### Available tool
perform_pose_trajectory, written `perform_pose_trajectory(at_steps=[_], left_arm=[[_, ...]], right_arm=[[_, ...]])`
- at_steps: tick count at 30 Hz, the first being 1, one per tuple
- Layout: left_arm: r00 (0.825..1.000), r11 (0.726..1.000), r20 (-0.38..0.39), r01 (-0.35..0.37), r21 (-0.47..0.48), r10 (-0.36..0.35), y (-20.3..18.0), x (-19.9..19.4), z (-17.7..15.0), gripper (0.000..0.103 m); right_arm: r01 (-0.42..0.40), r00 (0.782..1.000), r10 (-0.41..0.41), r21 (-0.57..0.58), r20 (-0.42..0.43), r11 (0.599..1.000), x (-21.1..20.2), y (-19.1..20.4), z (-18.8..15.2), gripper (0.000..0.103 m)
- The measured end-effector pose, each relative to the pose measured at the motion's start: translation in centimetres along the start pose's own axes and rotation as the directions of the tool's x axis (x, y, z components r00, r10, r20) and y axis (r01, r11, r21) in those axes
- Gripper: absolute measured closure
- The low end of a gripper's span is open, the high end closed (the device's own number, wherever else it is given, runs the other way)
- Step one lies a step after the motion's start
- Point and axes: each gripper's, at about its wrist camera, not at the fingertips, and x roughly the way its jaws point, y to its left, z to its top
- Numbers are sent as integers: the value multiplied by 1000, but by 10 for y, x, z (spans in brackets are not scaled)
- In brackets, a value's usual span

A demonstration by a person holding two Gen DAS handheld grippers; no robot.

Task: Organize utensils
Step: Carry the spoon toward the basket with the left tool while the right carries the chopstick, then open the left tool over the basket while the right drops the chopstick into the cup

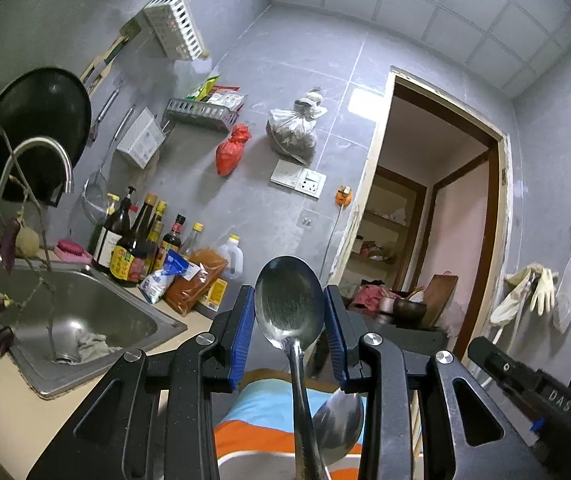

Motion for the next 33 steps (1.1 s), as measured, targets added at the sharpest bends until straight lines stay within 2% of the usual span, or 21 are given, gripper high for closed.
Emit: perform_pose_trajectory(at_steps=[6, 8, 10, 15, 17, 19, 22, 24, 28, 29, 33], left_arm=[[999, 999, -41, 0, 39, 2, -4, -5, -9, 73], [998, 999, -69, 6, 51, -2, -6, -6, -11, 73], [995, 998, -101, 19, 54, -14, -8, -7, -12, 73], [982, 997, -184, 50, 52, -40, -13, -10, -13, 67], [977, 998, -207, 55, 44, -45, -15, -10, -13, 65], [974, 998, -224, 54, 37, -45, -18, -12, -12, 62], [969, 998, -244, 44, 48, -31, -28, -15, -8, 55], [966, 996, -256, 52, 70, -32, -39, -18, -4, 48], [961, 991, -275, 57, 119, -22, -64, -25, -1, 27], [961, 990, -275, 60, 128, -23, -70, -27, 0, 20], [958, 983, -285, 77, 168, -27, -99, -34, -2, 9]], right_arm=[[15, 999, -15, -5, -41, 1000, -5, -1, 0, 96], [21, 998, -21, -5, -52, 1000, -9, -3, 1, 90], [23, 998, -23, -5, -58, 1000, -14, -5, 3, 80], [44, 997, -45, -21, -68, 999, -31, -11, 12, 77], [56, 996, -57, -17, -66, 998, -39, -14, 15, 73], [64, 996, -64, -9, -67, 998, -45, -16, 18, 64], [79, 995, -79, -9, -57, 997, -59, -18, 24, 50], [91, 994, -92, -16, -51, 996, -69, -19, 29, 44], [131, 990, -132, -28, -43, 991, -90, -23, 39, 25], [143, 989, -145, -36, -39, 989, -96, -24, 41, 23], [190, 980, -193, -58, -41, 980, -116, -28, 47, 13]])
